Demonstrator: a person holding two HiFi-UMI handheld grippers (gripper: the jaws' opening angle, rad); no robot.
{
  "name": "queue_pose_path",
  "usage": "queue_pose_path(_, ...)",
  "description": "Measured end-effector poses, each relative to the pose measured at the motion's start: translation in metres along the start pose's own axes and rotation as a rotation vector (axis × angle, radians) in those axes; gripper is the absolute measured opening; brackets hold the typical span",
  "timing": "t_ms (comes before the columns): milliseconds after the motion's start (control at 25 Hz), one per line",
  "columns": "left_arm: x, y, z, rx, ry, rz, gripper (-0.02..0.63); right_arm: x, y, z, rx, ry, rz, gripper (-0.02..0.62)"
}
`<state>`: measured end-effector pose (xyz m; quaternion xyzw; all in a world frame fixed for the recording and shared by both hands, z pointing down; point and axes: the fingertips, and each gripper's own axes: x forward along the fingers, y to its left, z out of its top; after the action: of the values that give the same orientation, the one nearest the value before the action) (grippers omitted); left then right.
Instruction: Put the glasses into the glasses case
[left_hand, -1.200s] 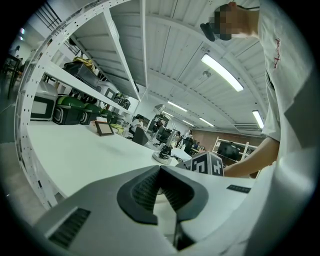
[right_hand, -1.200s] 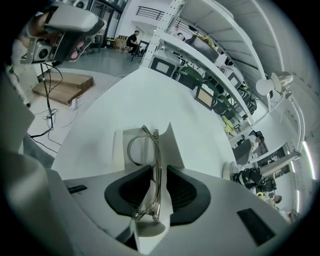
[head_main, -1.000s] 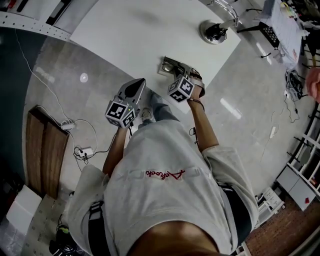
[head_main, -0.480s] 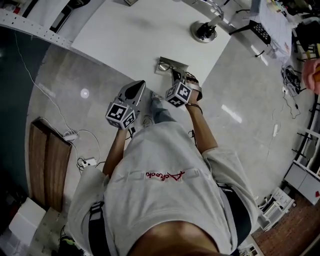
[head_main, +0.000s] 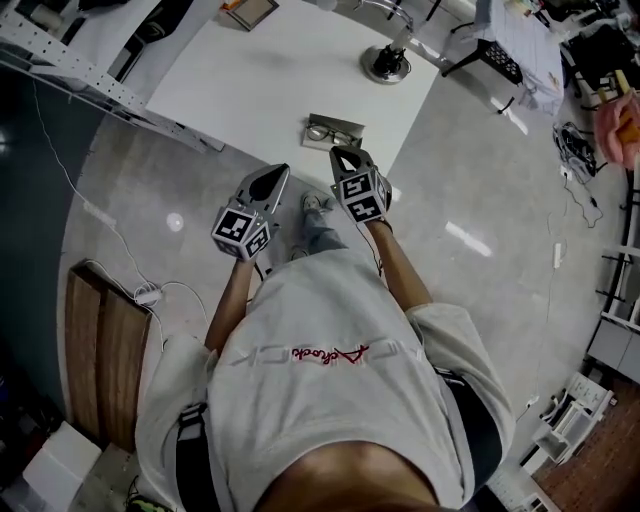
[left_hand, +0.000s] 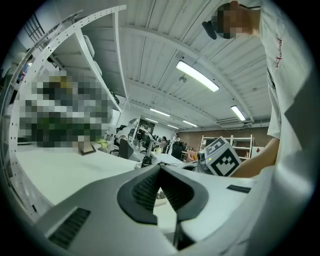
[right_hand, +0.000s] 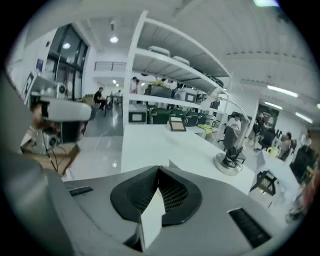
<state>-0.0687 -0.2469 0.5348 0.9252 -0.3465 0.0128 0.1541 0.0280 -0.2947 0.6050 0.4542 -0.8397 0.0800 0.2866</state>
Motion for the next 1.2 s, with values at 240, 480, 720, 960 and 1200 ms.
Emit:
queue_pose_path(240,-0.011,-0.028,0.002,0.027,-0.01,-0.033,0.009,-0.049,0.021,0.027,0.294,-0.267,0.086,-0.003)
queue_pose_path(480,-0.023,-0.058,-0.004,0.041,-0.011,-0.073,0.009,-0.117,0.058,0.05,0.276,-0.557,0.146,-0.003)
queue_pose_path(720,-0.035,-0.084,-0.018,0.031,0.01,-0.089,0.009,-0.147,0.079,0.034,0.278,-0.538,0.156,-0.003)
queue_pose_path(960,-0.045,-0.1,-0.028,0.021,0.009,-0.082,0.009,-0.166,0.095,0.023,0.243,-0.521,0.161,-0.003)
queue_pose_path(1200,-0.051,-0.131,-0.032,0.028,0.001,-0.078,0.009,-0.196,0.099,0.007,0.238,-0.517,0.135,-0.003)
